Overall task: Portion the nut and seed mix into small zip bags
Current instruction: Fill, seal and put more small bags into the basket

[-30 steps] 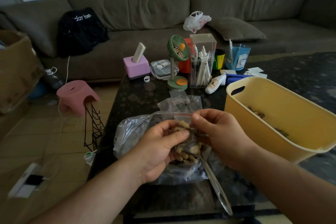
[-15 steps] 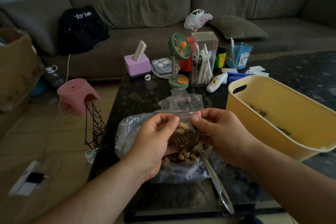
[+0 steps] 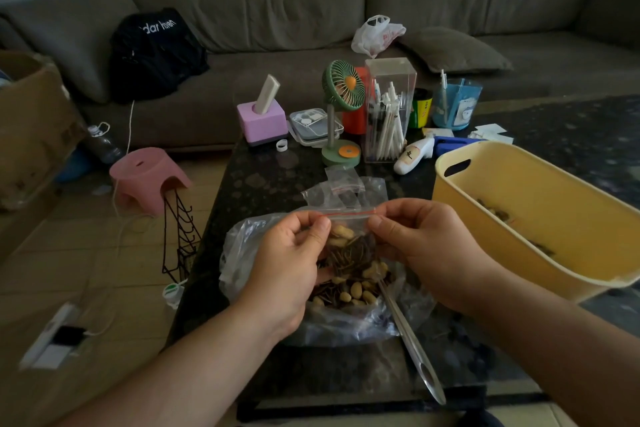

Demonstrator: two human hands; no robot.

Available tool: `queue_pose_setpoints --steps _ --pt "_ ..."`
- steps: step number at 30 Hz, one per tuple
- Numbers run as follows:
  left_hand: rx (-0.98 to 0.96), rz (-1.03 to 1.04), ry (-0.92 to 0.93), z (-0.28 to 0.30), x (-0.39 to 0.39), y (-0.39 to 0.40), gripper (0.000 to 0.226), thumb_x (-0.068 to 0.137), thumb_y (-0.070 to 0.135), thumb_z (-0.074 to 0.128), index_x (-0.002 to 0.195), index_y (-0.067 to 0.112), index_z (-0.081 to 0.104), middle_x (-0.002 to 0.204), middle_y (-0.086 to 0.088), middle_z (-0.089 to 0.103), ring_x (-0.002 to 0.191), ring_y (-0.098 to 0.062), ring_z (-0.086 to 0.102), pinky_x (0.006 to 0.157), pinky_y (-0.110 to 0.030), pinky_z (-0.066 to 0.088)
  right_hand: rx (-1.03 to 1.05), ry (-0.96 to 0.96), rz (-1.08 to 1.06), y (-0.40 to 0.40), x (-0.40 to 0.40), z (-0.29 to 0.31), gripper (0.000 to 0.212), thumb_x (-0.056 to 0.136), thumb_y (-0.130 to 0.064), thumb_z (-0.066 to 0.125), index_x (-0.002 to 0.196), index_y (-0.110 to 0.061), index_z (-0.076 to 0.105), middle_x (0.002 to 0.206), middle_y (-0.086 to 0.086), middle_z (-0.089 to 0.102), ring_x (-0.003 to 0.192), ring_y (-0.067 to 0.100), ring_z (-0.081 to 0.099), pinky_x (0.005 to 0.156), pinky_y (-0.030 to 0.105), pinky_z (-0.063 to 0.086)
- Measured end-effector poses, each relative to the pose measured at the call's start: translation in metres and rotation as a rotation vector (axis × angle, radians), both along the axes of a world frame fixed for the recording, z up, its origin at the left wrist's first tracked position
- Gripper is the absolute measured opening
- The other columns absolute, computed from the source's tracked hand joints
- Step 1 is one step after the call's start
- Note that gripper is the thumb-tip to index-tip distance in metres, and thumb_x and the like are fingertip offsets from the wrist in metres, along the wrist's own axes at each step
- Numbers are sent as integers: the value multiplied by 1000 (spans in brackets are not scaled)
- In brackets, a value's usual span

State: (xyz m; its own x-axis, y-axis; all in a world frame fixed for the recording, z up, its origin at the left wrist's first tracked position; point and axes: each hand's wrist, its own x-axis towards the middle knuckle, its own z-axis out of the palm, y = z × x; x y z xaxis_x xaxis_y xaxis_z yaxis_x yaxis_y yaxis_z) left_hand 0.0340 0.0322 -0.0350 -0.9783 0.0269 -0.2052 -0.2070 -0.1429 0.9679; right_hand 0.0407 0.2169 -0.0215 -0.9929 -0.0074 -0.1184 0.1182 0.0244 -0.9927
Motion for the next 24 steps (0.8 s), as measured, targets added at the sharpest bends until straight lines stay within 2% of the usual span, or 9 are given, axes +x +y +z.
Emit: queue_pose_setpoints --steps 3,7,10,16,18,20,22,24 --pt "-16 2 -2 -1 0 0 16 108 20 56 112 17 71 100 -1 81 98 -16 78 86 -45 64 36 33 -22 0 -1 -2 9 96 -13 70 98 -7 77 90 14 78 84 25 75 78 33 65" --pt "-39 -6 4 -1 1 1 20 110 21 53 113 17 72 102 1 82 98 -13 78 85 -42 64 57 41 -28 1 -2 -5 9 96 -14 70 96 -8 78 86 12 78 77 19 73 73 28 63" --pt "-10 -11 -26 0 0 1 22 110 18 51 110 14 73 100 -2 82 96 -16 78 83 -40 64 66 40 -29 2 -3 -7 9 96 -14 71 93 -8 77 81 10 77 73 17 72 70 24 59" --pt "-34 -11 -72 0 -3 -1 22 111 16 50 111 9 71 98 -4 81 91 -15 78 73 -33 66 148 66 -38 0 -5 -9 8 94 -17 74 90 -12 77 81 10 76 72 18 71 70 26 61" --pt "-56 -17 -85 0 -4 0 23 112 16 48 111 10 71 97 -3 81 94 -17 78 81 -39 66 179 76 -30 -1 -6 -9 10 95 -19 73 89 -12 76 80 10 76 72 19 70 72 29 61" --pt "-70 -21 -93 1 -5 1 24 112 16 48 111 11 72 96 -1 81 93 -16 78 88 -45 65 180 79 -15 -2 -5 -9 11 97 -19 71 90 -11 75 82 14 75 74 26 70 78 38 64" --pt "-71 -17 -90 1 -5 1 24 112 17 48 110 12 72 95 0 81 91 -14 78 90 -47 64 150 68 -12 -4 -4 -8 11 98 -18 70 92 -9 75 86 18 74 79 29 71 84 48 64" --pt "-73 -11 -83 1 -5 -1 23 112 17 49 110 13 72 94 1 82 89 -12 78 90 -46 63 114 57 -9 -5 -4 -7 12 98 -16 69 93 -8 75 88 21 73 79 27 70 85 51 63"
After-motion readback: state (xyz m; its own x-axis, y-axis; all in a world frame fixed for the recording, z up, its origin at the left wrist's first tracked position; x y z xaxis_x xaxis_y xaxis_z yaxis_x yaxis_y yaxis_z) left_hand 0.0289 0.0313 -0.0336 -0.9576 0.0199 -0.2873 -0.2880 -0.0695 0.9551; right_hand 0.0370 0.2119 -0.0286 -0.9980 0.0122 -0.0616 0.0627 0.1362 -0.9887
